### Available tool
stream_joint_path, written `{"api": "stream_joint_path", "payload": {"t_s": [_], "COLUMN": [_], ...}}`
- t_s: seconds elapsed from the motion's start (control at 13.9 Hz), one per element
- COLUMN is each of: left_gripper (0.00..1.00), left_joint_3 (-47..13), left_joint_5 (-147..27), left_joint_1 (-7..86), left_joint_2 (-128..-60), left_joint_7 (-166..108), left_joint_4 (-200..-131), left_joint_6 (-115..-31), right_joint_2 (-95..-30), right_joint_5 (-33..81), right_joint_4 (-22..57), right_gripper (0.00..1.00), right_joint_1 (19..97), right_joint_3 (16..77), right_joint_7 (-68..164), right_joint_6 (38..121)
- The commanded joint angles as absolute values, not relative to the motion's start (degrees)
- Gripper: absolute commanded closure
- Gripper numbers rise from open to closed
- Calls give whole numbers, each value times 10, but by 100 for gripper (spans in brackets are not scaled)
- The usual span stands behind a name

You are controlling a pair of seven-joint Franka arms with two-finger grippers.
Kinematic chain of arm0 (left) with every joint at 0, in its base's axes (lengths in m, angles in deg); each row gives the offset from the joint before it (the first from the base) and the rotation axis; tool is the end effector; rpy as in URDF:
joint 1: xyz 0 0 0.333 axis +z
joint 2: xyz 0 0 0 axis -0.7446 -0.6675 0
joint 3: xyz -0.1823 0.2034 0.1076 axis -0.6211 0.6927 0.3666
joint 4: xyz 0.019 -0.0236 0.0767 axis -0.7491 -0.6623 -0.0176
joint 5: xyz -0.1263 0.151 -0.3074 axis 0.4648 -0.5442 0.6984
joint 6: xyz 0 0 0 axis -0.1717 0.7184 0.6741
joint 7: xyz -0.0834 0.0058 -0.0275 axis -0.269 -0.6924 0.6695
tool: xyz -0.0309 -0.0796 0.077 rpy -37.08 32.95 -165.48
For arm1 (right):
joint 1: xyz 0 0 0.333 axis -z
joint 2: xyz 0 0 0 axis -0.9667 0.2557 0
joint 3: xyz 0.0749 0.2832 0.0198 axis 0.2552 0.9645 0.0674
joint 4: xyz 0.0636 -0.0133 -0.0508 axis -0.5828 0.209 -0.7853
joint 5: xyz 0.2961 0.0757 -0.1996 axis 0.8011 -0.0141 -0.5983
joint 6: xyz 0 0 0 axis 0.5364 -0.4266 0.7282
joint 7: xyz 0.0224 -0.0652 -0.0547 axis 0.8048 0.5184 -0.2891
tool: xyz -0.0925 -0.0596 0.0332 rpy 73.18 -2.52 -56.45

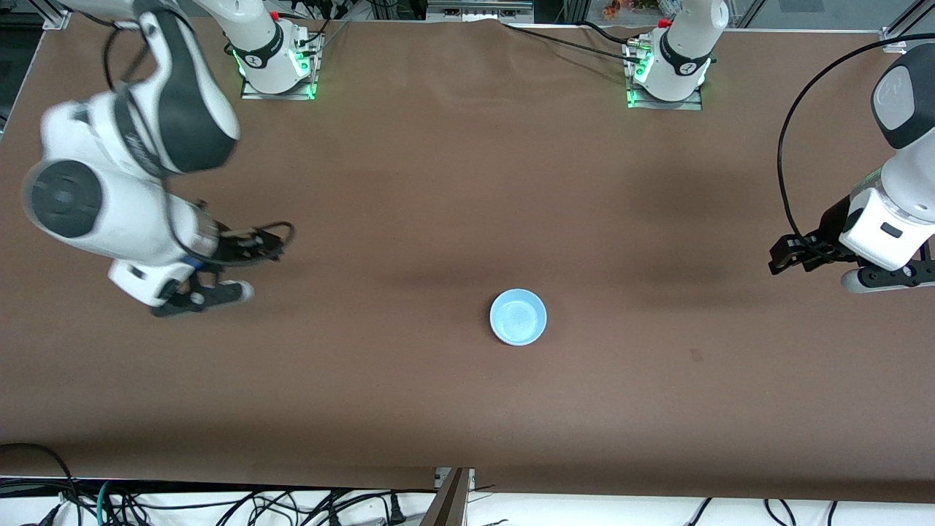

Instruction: Stack pink and blue bowls on white bowl

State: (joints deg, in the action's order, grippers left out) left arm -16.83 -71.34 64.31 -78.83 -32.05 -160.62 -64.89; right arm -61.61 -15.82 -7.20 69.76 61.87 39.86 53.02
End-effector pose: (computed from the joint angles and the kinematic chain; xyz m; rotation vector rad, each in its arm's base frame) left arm 0.5927 -0.0031 0.4895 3.1097 0.2118 0.1129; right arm 0.6111 0.1425 0.4687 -3.1141 -0.3207 0.2617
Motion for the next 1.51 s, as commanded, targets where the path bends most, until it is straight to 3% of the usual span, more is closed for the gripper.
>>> {"api": "stream_joint_path", "payload": {"t_s": [0.0, 0.22, 0.5, 1.01, 1.44], "left_gripper": [43, 43, 43, 43, 43], "left_joint_3": [-170, -170, -171, -176, -174], "left_joint_5": [-751, -755, -755, -745, -718], "left_joint_1": [645, 645, 645, 646, 660], "left_joint_2": [-772, -771, -771, -766, -770], "left_joint_7": [-308, -308, -308, -308, -272], "left_joint_4": [-1621, -1621, -1626, -1645, -1626], "left_joint_6": [-653, -650, -650, -650, -634], "right_joint_2": [-673, -726, -799, -849, -833], "right_joint_5": [-165, -178, -185, -178, -182], "right_joint_4": [-58, -48, -30, 49, 39], "right_gripper": [0, 0, 0, 0, 0], "right_joint_1": [711, 737, 754, 766, 767], "right_joint_3": [616, 617, 617, 584, 583], "right_joint_7": [404, 414, 411, 409, 443], "right_joint_6": [487, 438, 432, 409, 407]}}
